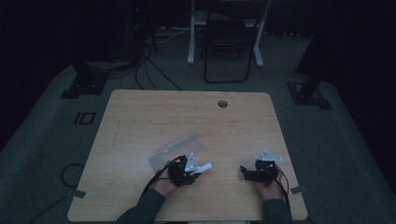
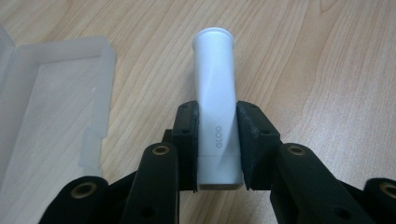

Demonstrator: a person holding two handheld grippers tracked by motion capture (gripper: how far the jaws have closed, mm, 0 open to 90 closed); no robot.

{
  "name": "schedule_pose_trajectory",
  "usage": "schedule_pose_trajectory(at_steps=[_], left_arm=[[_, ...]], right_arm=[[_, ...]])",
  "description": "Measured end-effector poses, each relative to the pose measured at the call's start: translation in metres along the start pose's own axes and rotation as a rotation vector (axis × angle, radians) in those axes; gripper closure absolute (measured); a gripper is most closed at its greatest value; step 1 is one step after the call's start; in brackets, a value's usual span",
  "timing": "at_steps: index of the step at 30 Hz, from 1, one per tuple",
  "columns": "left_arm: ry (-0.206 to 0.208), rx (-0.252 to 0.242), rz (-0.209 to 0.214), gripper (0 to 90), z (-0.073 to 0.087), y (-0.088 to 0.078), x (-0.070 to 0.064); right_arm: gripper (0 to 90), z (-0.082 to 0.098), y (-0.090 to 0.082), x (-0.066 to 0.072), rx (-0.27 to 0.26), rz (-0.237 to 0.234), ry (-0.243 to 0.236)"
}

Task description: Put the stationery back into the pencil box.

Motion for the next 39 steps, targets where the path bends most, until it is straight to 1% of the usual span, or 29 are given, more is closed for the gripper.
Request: schedule_pose_trajectory(at_steps=[3,19,32,39], left_arm=[[-0.002,-0.009,0.001,70.8,-0.001,-0.002,-0.001],[0.017,-0.03,-0.005,70.9,-0.007,-0.014,-0.004],[0.01,-0.071,-0.013,70.9,-0.01,-0.025,-0.005],[0.017,-0.086,-0.018,70.9,-0.014,-0.03,-0.007]], right_arm=[[13.7,0.0,0.0,0.0,0.0,-0.001,0.0],[13.7,0.0,0.0,0.0,-0.001,-0.001,-0.001],[13.7,0.0,0.0,0.0,-0.001,-0.001,-0.001],[13.7,0.0,0.0,0.0,0.0,-0.001,-0.001]])
Point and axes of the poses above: each handheld gripper's, and its own axes: y roughly forward along the jaws, z roughly out of its underside, x roughly to its left, the point moved 3 cm from there along y, roughly forward along the jaws, and after that the axes turned 10 degrees about z, right-handed, at the moved point
